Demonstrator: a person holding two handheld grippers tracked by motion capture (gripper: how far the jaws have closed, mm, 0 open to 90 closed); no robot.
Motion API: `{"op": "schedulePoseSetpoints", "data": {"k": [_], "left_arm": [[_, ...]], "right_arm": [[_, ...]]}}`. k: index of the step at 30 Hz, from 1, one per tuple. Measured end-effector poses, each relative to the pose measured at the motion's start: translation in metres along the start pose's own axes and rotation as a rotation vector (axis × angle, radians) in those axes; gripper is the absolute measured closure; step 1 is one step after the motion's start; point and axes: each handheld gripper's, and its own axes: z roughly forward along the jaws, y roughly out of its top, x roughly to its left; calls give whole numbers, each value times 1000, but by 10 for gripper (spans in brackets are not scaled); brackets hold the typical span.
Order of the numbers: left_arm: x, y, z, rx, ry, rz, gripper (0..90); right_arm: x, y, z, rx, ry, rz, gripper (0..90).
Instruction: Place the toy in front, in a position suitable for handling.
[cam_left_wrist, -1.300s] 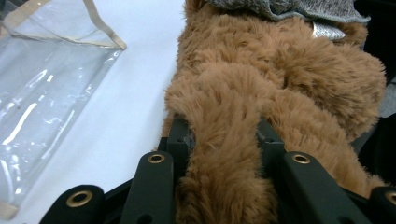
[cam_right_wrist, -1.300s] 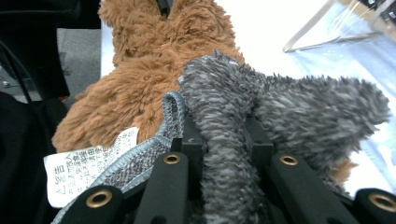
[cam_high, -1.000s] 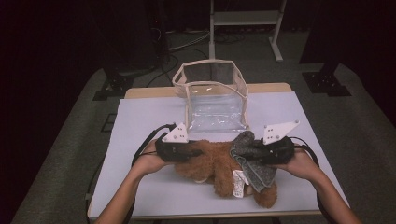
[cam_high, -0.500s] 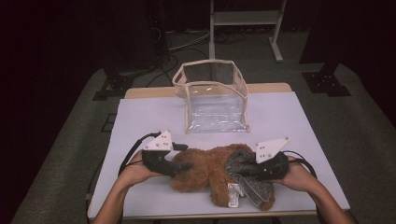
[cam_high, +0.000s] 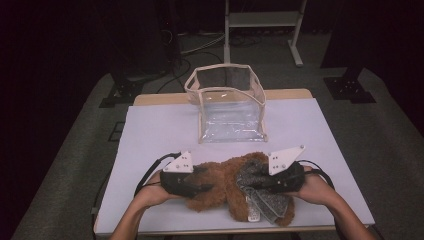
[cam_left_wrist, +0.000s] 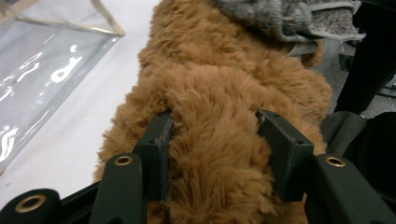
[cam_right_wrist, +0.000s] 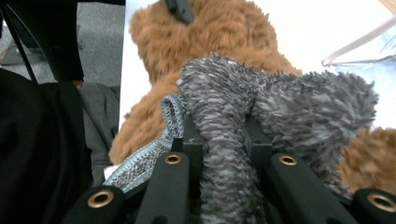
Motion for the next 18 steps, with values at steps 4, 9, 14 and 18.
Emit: {"op": "schedulePoseSetpoints", "data": {"k": [4,9,14,18], "left_arm": [[-7,8,4,18,3,37,481],[-17,10,4,25,-10,72,478],[-10,10,-5,5,4,45,399],[-5,14,-13,-20,0,26,314]], "right_arm": [[-7,4,-5,-25,-13,11,749],[-24,9,-17,-69,-45,41,747],[-27,-4,-4,-13,-6,74,754],[-18,-12,-4,-29,-1,80,760]]}}
